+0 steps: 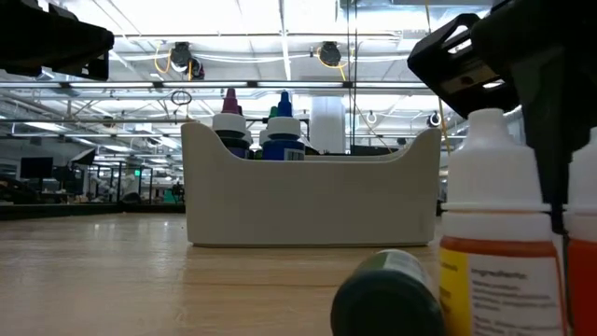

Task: Pick & Place food coloring
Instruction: Put the small violet food coloring into the gray bin

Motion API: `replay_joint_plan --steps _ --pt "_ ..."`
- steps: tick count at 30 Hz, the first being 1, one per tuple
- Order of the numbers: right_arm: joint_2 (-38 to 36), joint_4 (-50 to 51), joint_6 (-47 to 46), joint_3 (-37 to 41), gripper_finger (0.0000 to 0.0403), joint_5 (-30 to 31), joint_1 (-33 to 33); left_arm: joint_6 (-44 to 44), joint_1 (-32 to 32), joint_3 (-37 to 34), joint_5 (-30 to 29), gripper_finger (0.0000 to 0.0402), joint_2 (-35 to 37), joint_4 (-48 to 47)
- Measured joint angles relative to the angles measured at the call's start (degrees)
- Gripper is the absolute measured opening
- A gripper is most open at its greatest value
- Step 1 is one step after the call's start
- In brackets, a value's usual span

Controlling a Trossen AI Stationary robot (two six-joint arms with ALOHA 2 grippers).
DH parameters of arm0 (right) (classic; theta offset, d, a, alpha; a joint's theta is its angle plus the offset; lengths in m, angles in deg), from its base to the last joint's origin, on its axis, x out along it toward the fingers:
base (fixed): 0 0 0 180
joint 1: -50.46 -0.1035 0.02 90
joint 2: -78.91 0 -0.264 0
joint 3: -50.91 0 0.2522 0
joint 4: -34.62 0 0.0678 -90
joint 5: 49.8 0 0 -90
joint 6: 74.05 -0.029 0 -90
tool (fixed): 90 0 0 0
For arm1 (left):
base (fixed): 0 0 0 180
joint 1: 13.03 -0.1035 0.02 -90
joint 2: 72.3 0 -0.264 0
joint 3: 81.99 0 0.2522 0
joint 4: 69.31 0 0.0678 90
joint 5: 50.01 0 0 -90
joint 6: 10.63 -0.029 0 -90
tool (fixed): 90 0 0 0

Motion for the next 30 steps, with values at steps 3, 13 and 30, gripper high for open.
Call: replay_joint_plan --steps 3,13,30 --pt "0.0 -0.09 0.33 0.0 0.0069 0.03 0.0 0.0 -0.02 0.0 0.0 0.0042 0.0 0.0" --pt "0.0 -0.53 1.35 0.0 0.0094 0.07 0.0 0.02 0.0 0.0 0.0 0.0042 0.02 0.0" --pt "0.0 -1.83 3.08 0.0 0.0097 0.12 0.02 0.19 -0.02 0.0 -0.02 0.0042 0.0 0.0"
